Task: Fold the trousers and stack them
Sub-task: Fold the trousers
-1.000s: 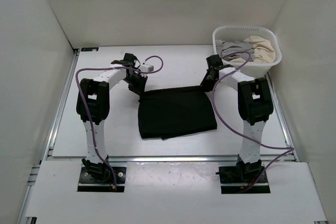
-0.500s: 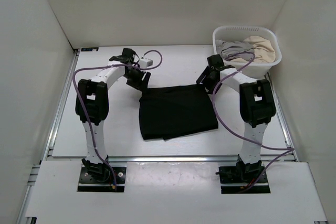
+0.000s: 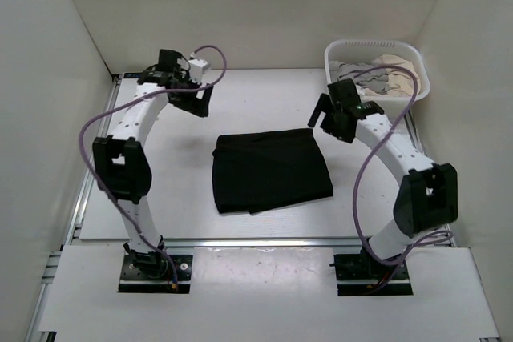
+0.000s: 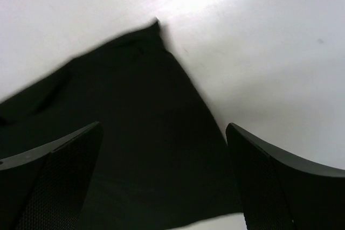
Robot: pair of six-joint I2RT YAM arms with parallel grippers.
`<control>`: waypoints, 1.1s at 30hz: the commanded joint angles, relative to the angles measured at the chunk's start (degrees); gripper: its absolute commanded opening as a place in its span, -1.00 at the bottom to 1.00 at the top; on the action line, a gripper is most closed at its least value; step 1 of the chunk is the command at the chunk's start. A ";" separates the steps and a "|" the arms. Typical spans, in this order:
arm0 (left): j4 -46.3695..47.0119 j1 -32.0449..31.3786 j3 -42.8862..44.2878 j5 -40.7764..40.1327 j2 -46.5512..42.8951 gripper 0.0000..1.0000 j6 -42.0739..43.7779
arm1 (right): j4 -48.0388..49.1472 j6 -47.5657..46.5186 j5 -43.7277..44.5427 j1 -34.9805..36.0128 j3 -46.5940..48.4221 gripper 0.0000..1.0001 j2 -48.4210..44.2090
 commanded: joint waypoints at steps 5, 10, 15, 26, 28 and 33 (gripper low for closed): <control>-0.64 8.61 -12.36 -3.98 -15.66 1.00 -1.04 | -6.94 -4.51 2.61 -0.80 -13.62 0.82 -7.98; -0.64 13.19 -20.18 -5.21 -20.33 1.00 -1.57 | -3.69 -2.58 2.62 -4.23 -18.83 -0.10 -5.09; -0.64 15.83 -26.52 -5.21 -24.30 1.00 -1.57 | -0.61 -4.78 -1.16 -5.55 -19.62 -0.89 4.75; -0.64 20.93 -28.55 -4.68 -26.32 1.00 -2.09 | 0.09 -4.70 -11.95 1.64 -23.13 -1.00 4.86; -0.64 21.45 -28.02 -4.68 -26.32 1.00 -2.09 | -1.39 -3.90 -12.51 3.23 -23.67 -1.00 3.19; -0.64 21.45 -26.88 -4.68 -25.79 1.00 -2.09 | -1.93 -2.75 -14.61 3.85 -24.72 -1.00 0.72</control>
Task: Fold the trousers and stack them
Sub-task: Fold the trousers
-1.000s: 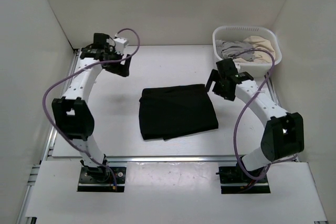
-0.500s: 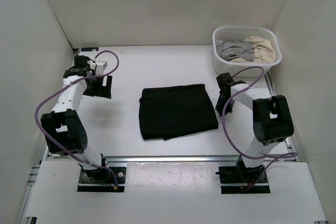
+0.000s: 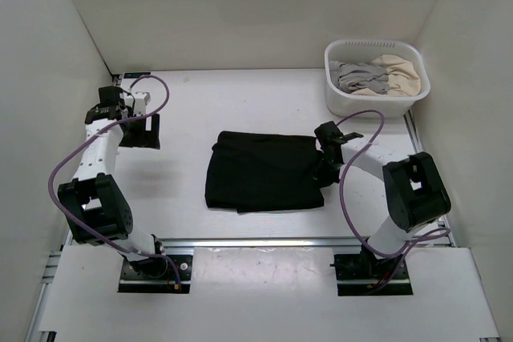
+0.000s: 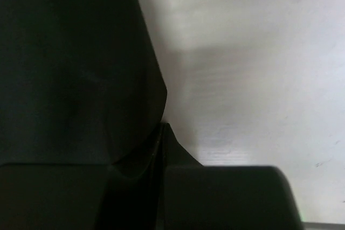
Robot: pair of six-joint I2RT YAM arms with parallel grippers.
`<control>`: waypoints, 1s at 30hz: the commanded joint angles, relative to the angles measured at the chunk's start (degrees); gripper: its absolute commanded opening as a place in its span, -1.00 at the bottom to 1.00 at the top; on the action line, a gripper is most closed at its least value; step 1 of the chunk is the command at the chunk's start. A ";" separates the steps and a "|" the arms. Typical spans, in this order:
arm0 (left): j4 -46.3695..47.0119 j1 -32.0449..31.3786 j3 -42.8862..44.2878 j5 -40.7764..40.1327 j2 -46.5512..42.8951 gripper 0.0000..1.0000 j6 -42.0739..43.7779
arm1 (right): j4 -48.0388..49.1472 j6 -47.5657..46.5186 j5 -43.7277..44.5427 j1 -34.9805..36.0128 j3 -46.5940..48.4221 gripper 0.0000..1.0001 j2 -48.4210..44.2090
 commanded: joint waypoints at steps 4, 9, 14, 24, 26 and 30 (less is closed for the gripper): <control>-0.25 0.65 2.06 0.10 -1.24 1.00 -0.37 | -10.35 1.68 5.31 -0.41 -0.26 -0.94 -1.58; -0.25 0.65 2.59 -1.46 -1.24 1.00 -0.89 | -18.80 1.69 19.73 -9.54 3.78 0.98 -8.86; -0.77 2.84 3.73 -4.82 -2.29 1.00 -2.83 | -27.34 -4.09 25.31 -20.60 17.28 0.98 -13.96; -1.83 3.64 4.26 -10.71 -5.46 1.00 -5.82 | -32.71 -14.49 11.94 -30.82 31.91 0.98 -13.97; -1.83 3.64 4.26 -10.09 -5.99 1.00 -5.82 | -32.71 -14.49 11.41 -30.82 31.91 0.98 -14.49; -1.83 3.64 4.26 -10.09 -5.99 1.00 -5.82 | -31.30 -14.49 10.71 -30.82 31.91 0.98 -15.72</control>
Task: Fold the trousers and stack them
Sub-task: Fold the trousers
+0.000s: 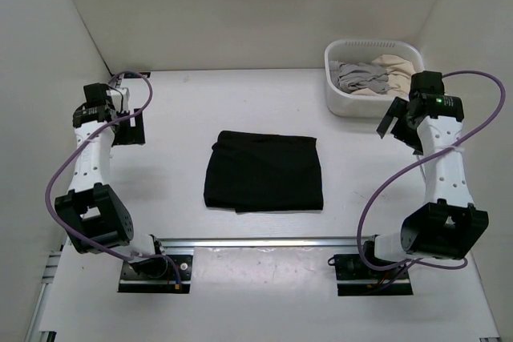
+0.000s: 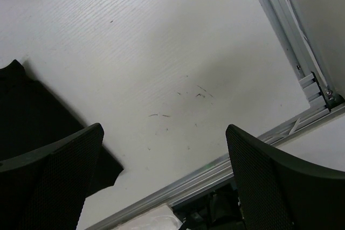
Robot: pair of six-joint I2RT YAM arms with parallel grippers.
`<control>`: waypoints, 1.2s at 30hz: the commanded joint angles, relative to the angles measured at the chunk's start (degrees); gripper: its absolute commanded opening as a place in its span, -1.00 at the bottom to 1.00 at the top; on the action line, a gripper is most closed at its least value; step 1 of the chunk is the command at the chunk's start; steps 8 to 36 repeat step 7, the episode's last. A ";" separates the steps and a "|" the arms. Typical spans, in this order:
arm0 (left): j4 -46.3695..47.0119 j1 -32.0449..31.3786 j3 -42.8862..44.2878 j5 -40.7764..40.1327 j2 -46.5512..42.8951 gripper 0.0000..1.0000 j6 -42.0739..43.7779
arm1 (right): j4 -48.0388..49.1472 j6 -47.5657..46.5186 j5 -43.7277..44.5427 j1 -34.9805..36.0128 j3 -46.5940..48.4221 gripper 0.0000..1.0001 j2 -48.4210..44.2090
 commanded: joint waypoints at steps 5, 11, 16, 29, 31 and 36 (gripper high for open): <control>-0.35 0.01 1.75 -0.60 -2.62 1.00 -0.68 | -0.77 -2.25 0.45 -0.03 0.83 0.98 -2.88; -0.35 0.01 1.75 -0.60 -2.62 1.00 -0.68 | -0.16 -2.25 0.46 -0.03 0.83 0.98 -4.46; -0.35 0.01 1.75 -0.60 -2.62 1.00 -0.68 | -0.16 -2.25 0.46 -0.03 0.83 0.98 -4.46; -0.35 0.01 1.75 -0.60 -2.62 1.00 -0.68 | -0.16 -2.25 0.46 -0.03 0.83 0.98 -4.46; -0.35 0.01 1.75 -0.60 -2.62 1.00 -0.68 | -0.16 -2.25 0.46 -0.03 0.83 0.98 -4.46; -0.35 0.01 1.75 -0.60 -2.62 1.00 -0.68 | -0.16 -2.25 0.46 -0.03 0.83 0.98 -4.46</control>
